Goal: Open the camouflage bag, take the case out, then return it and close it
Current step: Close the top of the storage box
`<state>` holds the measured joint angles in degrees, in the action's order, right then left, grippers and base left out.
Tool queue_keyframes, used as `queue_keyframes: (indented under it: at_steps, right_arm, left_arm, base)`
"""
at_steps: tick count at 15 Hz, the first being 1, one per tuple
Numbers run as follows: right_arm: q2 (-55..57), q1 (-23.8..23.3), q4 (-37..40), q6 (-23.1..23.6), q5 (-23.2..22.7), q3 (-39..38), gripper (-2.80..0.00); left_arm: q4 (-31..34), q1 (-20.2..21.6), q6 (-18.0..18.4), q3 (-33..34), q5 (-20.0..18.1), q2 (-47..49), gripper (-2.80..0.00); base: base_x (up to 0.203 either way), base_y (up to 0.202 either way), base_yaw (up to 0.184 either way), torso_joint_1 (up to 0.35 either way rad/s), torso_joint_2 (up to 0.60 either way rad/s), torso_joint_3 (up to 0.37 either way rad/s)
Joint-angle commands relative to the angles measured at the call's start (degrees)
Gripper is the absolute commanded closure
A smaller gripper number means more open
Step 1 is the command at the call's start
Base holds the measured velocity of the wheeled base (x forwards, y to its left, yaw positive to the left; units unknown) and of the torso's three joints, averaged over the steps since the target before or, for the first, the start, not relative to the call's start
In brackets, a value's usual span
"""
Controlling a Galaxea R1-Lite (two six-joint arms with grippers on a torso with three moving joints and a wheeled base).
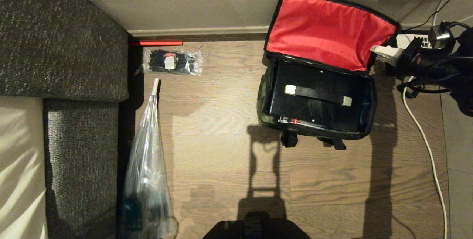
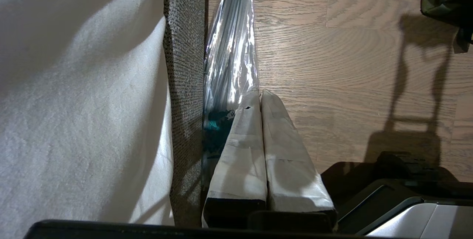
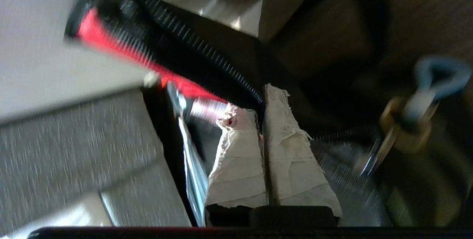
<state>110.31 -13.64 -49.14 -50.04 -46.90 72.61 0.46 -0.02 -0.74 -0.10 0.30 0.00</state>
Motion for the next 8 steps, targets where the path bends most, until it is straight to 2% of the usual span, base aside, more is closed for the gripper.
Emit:
queue_keyframes:
  at_steps: [1, 3, 5, 8]
  right_arm:
    - [-5.2, 0.0, 0.2, 3.8, -2.1, -6.7, 0.00]
    - [-7.2, 0.0, 0.0, 8.7, -4.9, -12.2, 0.00]
    - [-8.5, 0.0, 0.2, 14.2, -5.8, -16.4, 0.00]
    - [-9.6, -0.1, 0.2, 25.2, -6.5, -22.9, 0.00]
  left_arm:
    - [0.0, 0.0, 0.0, 0.0, 0.0, 0.0, 0.00]
    - [0.0, 0.0, 0.0, 0.0, 0.0, 0.0, 0.00]
    - [0.0, -0.1, 0.0, 0.0, 0.0, 0.0, 0.00]
    - [0.0, -0.1, 0.0, 0.0, 0.0, -0.1, 0.00]
  base:
    - [0.000, 0.000, 0.000, 0.000, 0.00, 0.000]
    - [0.000, 0.000, 0.000, 0.000, 0.00, 0.000]
    - [0.000, 0.000, 0.000, 0.000, 0.00, 0.000]
    - [0.000, 0.000, 0.000, 0.000, 0.00, 0.000]
